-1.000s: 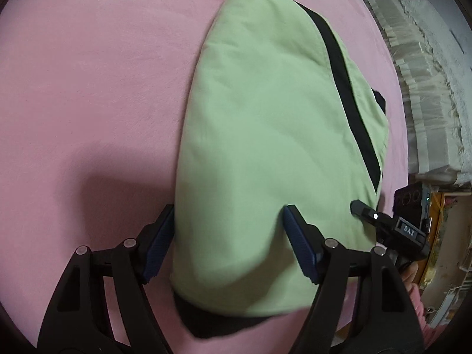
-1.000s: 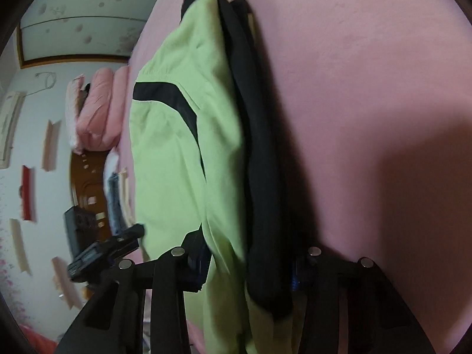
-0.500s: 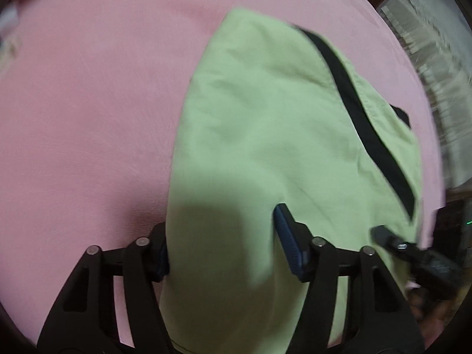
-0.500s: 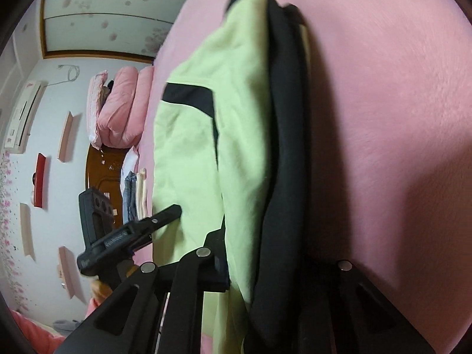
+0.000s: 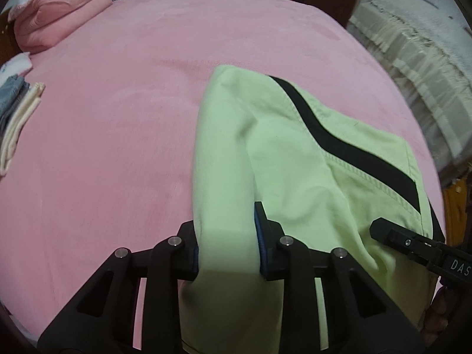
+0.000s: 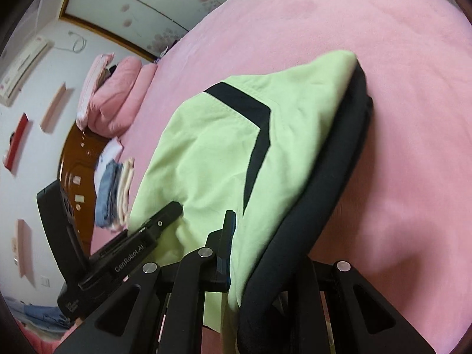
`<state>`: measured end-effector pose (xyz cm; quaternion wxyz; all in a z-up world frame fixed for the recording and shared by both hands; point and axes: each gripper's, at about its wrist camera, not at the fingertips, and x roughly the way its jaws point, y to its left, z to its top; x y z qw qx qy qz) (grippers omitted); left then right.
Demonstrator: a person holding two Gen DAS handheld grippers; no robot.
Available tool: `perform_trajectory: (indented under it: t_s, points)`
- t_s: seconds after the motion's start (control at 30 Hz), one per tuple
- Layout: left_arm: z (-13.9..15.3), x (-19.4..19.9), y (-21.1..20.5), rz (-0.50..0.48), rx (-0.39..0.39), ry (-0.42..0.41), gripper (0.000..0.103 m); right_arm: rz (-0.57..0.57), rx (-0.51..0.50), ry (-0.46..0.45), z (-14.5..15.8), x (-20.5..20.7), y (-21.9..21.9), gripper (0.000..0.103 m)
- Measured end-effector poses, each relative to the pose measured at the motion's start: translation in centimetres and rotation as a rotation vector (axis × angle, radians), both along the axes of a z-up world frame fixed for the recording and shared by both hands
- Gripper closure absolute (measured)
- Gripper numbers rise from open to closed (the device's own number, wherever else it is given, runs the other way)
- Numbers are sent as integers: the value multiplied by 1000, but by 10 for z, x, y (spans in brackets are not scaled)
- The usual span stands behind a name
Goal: Fold large clothes
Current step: 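Grasp the bundle's black edge with both grippers and lift it, then carry the bundle with both grippers toward the stack of folded clothes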
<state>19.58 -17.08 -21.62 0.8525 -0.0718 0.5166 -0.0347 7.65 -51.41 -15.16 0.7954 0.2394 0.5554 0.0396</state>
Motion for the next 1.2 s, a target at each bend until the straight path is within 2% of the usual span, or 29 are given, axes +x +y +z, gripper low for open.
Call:
perform_trajectory:
  t_s: [0.17,0.3,0.4,0.5,0.73,0.9,1.03,1.2]
  points:
    - [29,-48,49,-36,-35,-16,80,41,-65,29,31,-18,49,90]
    - [61,-78,103,-30,-56,-39,81,34,-42,33,50,-24,108,90]
    - [86,-95,161,-23,-55,-68,81,53,-38,13,59,-22,173,90]
    - [109,-105,227,-19,-10,-98,81,75,-20,-3,60,-13,245,90]
    - [161,-109,413,77,89,-189,81,158,76,-78,48,49,411,90]
    - [199,-106,535,183,168,-303,82,342,60,-202,50,113,542,90]
    - [235,-85,622,236,227,-382,82,429,96,-296,63,165,632,90]
    - [261,-44,712,264,252,-448,82,481,146,-382,76,151,637,90]
